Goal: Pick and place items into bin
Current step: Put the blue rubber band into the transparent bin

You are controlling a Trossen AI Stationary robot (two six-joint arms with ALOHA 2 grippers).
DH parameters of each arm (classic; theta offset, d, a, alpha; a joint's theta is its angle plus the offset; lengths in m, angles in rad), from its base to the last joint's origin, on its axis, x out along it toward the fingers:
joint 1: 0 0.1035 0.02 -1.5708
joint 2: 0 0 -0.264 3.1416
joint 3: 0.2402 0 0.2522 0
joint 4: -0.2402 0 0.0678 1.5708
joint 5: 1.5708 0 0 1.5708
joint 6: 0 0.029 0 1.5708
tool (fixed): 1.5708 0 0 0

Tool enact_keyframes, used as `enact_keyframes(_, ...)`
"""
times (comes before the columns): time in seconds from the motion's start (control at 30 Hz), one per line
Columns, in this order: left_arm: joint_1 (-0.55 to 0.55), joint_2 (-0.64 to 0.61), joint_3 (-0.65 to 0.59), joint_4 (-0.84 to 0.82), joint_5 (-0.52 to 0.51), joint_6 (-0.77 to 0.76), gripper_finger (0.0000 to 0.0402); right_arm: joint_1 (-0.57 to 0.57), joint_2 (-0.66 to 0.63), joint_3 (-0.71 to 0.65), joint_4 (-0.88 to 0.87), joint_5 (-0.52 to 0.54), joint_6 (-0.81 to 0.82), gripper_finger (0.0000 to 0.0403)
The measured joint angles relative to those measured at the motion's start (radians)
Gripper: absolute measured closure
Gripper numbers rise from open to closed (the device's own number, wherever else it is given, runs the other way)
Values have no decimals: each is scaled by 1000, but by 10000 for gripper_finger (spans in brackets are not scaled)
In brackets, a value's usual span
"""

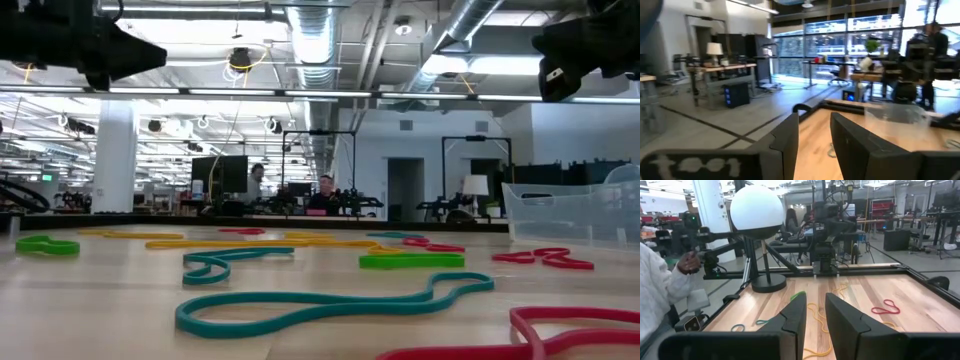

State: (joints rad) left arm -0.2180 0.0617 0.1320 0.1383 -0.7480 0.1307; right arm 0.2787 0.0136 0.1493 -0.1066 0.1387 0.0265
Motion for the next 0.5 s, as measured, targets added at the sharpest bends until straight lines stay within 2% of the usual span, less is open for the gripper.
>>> enact_keyframes(0.13, 72, 52, 57, -1, 21, -7, 297, 0, 0, 0, -1, 0, 0, 337)
enact_keyframes(0.33, 141, 173, 206, -53, 128, 0, 297, 0, 0, 0, -5, 0, 0, 337)
enact_keyframes(0.5, 189, 318, 332, -146, 133, -23, 297, 0, 0, 0, -5, 0, -58, 337)
